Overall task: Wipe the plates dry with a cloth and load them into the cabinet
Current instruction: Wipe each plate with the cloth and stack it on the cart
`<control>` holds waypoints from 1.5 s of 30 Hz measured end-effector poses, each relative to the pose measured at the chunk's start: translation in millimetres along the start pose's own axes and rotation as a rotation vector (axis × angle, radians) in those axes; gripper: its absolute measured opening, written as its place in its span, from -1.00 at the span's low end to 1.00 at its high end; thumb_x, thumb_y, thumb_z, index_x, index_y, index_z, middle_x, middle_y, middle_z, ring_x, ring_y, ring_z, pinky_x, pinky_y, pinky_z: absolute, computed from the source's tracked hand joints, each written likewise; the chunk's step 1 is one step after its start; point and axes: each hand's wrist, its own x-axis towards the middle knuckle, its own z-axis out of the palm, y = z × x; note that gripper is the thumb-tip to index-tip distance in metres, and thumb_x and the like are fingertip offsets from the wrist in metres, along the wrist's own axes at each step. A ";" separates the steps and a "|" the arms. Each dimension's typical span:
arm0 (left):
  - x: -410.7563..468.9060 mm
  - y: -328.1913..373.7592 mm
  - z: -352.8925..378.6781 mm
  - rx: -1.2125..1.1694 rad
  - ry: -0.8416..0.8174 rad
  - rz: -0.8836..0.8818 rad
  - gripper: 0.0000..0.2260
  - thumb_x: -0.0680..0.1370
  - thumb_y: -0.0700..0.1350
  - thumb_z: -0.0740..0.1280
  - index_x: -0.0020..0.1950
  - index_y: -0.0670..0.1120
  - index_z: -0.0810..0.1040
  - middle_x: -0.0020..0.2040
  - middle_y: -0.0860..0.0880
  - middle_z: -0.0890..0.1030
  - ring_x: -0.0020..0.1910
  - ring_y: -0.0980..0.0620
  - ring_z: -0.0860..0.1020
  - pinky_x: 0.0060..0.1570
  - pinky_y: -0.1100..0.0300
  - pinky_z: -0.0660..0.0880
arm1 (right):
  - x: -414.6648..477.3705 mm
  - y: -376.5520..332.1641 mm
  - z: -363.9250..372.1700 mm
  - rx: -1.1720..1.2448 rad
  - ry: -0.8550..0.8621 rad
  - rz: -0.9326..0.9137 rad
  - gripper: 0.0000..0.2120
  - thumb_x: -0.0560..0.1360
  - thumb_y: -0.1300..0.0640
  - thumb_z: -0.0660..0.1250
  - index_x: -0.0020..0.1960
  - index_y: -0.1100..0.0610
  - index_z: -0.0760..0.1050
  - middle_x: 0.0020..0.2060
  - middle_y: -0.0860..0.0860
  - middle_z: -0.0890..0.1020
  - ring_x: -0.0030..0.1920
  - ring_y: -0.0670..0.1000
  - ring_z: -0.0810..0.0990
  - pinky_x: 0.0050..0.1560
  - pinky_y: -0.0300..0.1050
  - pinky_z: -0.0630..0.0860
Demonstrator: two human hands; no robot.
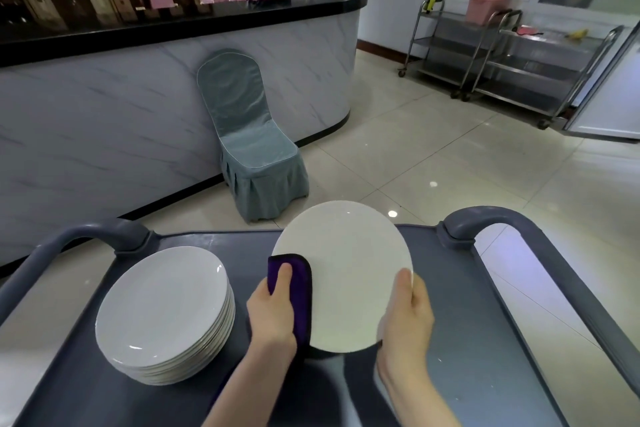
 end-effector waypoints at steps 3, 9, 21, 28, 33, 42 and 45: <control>11.7 17.3 -14.3 0.062 -0.090 0.145 -0.79 0.56 0.02 0.37 -0.22 -0.03 0.65 -0.27 -0.02 0.68 -0.28 0.03 0.54 -0.20 0.07 0.54 | 13.0 -15.1 -17.9 -0.078 -0.285 0.011 -0.90 0.55 0.03 0.38 0.06 -0.04 0.59 -0.08 -0.13 0.73 -0.09 -0.08 0.69 -0.05 -0.08 0.55; 22.1 58.3 -20.5 0.555 -0.458 0.544 -0.88 0.52 0.01 0.43 -0.21 0.06 0.62 -0.31 0.02 0.65 -0.41 0.25 0.48 -0.33 0.39 0.41 | 45.8 -59.1 -22.1 -0.591 -0.756 -0.315 -0.81 0.57 0.09 0.39 0.14 -0.14 0.58 0.02 -0.26 0.69 0.04 -0.22 0.64 0.02 -0.34 0.49; -6.7 22.7 -29.0 0.325 -0.318 0.320 -0.82 0.59 -0.03 0.33 -0.20 -0.01 0.61 -0.27 -0.03 0.67 -0.34 0.14 0.54 -0.34 0.28 0.47 | 41.3 -55.3 -22.1 -0.338 -0.477 -0.264 -0.75 0.60 0.16 0.32 -0.16 -0.07 0.69 -0.18 -0.19 0.72 -0.19 -0.28 0.63 -0.21 -0.47 0.46; 5.2 64.5 -16.5 0.758 -0.595 0.631 -0.79 0.48 -0.01 0.46 -0.34 0.12 0.56 -0.42 0.12 0.56 -0.42 0.26 0.44 -0.34 0.38 0.37 | 24.5 -52.2 -14.3 -0.520 -0.751 -0.335 -0.75 0.59 0.19 0.34 -0.17 -0.06 0.67 -0.20 -0.17 0.71 -0.20 -0.26 0.61 -0.18 -0.43 0.44; -0.8 47.1 -24.6 0.496 -0.417 0.509 -0.84 0.54 -0.01 0.39 -0.21 -0.02 0.61 -0.28 -0.01 0.66 -0.36 0.20 0.51 -0.32 0.35 0.43 | 33.5 -54.1 -16.2 -0.385 -0.593 -0.278 -0.80 0.59 0.16 0.34 -0.12 0.00 0.70 -0.13 -0.11 0.74 -0.14 -0.18 0.66 -0.11 -0.37 0.50; 2.1 35.4 -35.4 0.536 -0.434 0.484 -0.83 0.50 -0.05 0.45 -0.29 0.04 0.58 -0.40 0.09 0.61 -0.42 0.25 0.48 -0.37 0.41 0.40 | 30.3 -51.9 -21.2 -0.519 -0.697 -0.329 -0.74 0.62 0.14 0.31 -0.19 -0.04 0.66 -0.21 -0.11 0.71 -0.21 -0.23 0.60 -0.17 -0.41 0.45; 5.0 54.8 -21.7 0.772 -0.604 0.629 -0.78 0.46 -0.03 0.49 -0.33 0.02 0.53 -0.46 0.13 0.52 -0.45 0.24 0.42 -0.38 0.41 0.34 | 24.5 -47.7 -12.6 -0.567 -0.855 -0.325 -0.62 0.61 0.18 0.33 -0.32 -0.15 0.59 -0.36 -0.23 0.61 -0.32 -0.23 0.51 -0.24 -0.39 0.41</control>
